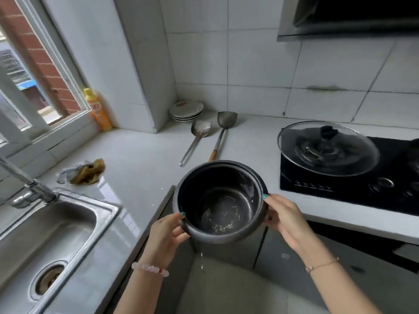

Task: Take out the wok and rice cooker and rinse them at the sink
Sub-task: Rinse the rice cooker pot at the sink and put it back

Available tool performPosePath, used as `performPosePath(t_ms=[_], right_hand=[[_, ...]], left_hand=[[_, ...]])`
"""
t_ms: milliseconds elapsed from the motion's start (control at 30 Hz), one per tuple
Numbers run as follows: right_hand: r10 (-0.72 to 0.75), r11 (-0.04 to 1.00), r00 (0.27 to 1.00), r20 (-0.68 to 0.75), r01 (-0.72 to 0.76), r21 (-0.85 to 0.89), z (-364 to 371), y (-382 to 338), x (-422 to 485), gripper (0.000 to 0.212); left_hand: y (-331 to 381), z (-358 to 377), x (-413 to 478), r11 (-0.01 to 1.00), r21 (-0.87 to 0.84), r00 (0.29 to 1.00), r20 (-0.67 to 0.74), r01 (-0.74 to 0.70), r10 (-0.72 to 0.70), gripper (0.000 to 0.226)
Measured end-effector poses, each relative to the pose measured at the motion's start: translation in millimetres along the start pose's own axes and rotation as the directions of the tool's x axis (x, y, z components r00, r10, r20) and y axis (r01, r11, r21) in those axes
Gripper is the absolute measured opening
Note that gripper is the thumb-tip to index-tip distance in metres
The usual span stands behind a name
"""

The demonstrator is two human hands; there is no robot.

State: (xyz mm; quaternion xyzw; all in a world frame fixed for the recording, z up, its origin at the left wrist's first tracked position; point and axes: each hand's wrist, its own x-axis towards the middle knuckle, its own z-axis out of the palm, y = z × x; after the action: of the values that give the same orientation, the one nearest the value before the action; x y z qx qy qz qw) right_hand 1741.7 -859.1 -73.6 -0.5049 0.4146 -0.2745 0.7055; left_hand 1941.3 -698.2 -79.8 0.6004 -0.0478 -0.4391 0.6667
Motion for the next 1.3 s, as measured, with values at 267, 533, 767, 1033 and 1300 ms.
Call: performPosePath(t_ms=[267, 533, 767, 1033, 1300], right_hand=[[-0.09, 0.98, 0.878, -0.471, 0.162, 0.115, -90, -19, -36, 0.019], [-0.014, 0.948, 0.631, -0.776, 0.255, 0.19, -158, 4, -98, 0.004], [0.056, 0.916, 0.341, -0.938, 0.355, 0.184, -213, 21, -164, 0.009], [0.077, 0.888, 0.184, -0.98, 0.434, 0.152, -316, 32, -243, 0.007], [0.069, 0.875, 0.048, -0.996, 0.477, 0.083, -454, 32, -352, 0.01]], left_hand=[[-4, 124, 45, 0.974, 0.221, 0.923, 0.364, 0.045, -0.126, 0.017], [-41, 233, 41, 0.918, 0.395, 0.692, 0.669, -0.024, -0.27, 0.016], [-91, 310, -4, 0.864, 0.501, 0.423, 0.795, -0.051, -0.436, 0.021], [-167, 406, -78, 0.84, 0.527, 0.308, 0.826, -0.129, -0.471, 0.025], [-264, 527, -193, 0.841, 0.526, 0.191, 0.844, -0.122, -0.5, 0.021]])
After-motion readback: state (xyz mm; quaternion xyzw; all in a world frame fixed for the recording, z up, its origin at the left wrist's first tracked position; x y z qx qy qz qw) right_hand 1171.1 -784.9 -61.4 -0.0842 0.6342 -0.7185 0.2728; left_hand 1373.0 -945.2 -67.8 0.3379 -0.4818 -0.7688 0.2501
